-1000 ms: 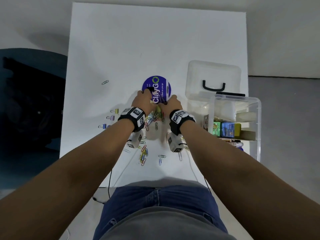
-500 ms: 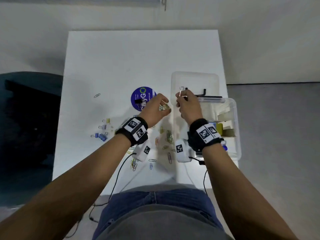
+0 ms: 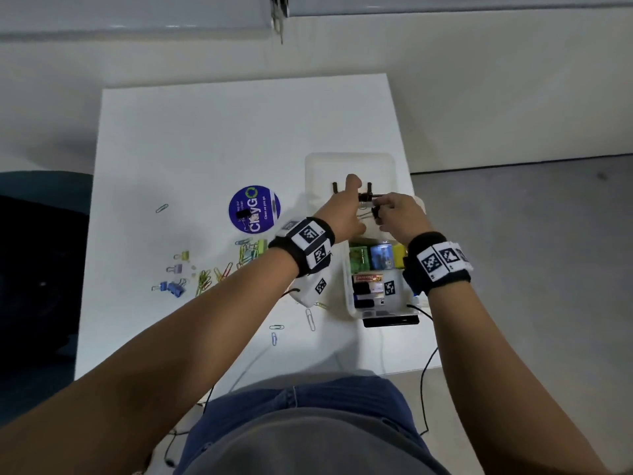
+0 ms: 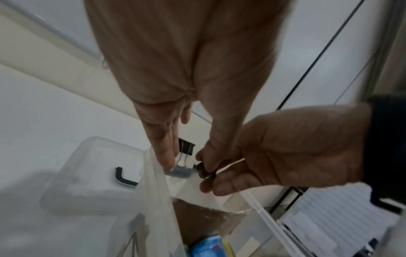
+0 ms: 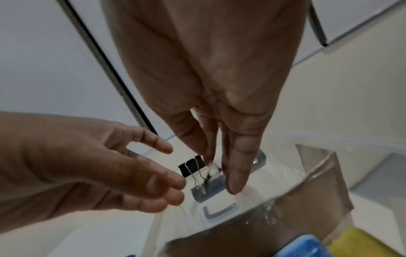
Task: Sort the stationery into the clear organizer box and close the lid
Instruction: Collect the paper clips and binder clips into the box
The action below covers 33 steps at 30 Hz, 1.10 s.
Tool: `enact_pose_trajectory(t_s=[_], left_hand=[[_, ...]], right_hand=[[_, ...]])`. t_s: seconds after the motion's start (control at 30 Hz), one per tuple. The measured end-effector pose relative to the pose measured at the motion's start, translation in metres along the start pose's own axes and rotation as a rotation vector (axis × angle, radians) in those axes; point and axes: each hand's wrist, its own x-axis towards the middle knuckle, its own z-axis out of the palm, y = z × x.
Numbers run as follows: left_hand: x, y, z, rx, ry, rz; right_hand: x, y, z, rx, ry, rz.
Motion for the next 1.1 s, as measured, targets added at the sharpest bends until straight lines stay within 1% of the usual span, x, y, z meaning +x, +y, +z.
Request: enact_pose_trajectory(t_s=[0.1,0.17,0.2,0.27,0.3,0.37,0.43,0.47,0.53,0.6,0.7,0.8,0.9,1.0,1.03,1.1], left_hand=[[-0.006,-0.016,-0.011,-0.137,0.047,0.001],[-0.009,-0.037,-0.022,-0.221,0.135,-0.05],[-0.01,-0.052,-0.029,-0.218,0.191,-0.085],[-0.011,-0.09,-0.04,-0.122,0.279,-0.17],[-0.013,-0.11,-0.046,-0.021,0.296,-0.226],[-0.021,-0.15,-0.056,0.148,0.311,-0.356],[-0.03,-0.184,-0.062,0.204,0.35,-0.442],[-0.034,-0.197,-0.064,0.23,0.366,-0.44],[-0.037,-0.217,-0.065,0.294,0.373,-0.389],[-0.035,-0.23,-0.066,0.357,0.332,-0.333],[-0.029,-0.239,-0.063,0.491,0.266,-0.302],[-0.026,-0.239,-0.056,0.567,0.283,-0.31],[-0.027,-0.239,-0.052,0.478,0.333,-0.331],[-0.03,-0.24,-0.054,0.3,0.382,-0.358],[-0.033,-0.24,-0.056,0.232,0.384,-0.35],[-0.04,-0.241,-0.062,0.075,0.4,-0.331]], right_hand=[[-0.009,-0.005,0.002,-0.226,0.051,-0.05],[-0.012,-0.017,0.009,-0.259,0.121,-0.143],[-0.012,-0.024,0.016,-0.254,0.139,-0.2],[-0.012,-0.037,0.037,-0.267,0.102,-0.296],[-0.011,-0.043,0.051,-0.288,0.059,-0.329],[-0.011,-0.055,0.08,-0.332,-0.04,-0.361],[-0.007,-0.064,0.112,-0.392,-0.129,-0.369],[-0.006,-0.066,0.128,-0.442,-0.176,-0.369],[-0.003,-0.065,0.161,-0.563,-0.266,-0.371],[-0.001,-0.06,0.192,-0.639,-0.31,-0.362],[0.004,-0.051,0.224,-0.665,-0.288,-0.319],[0.006,-0.046,0.24,-0.666,-0.257,-0.269],[0.011,-0.041,0.244,-0.604,-0.262,-0.22],[0.018,-0.041,0.236,-0.588,-0.388,-0.195],[0.02,-0.042,0.233,-0.589,-0.434,-0.181],[0.03,-0.042,0.226,-0.524,-0.48,-0.128]])
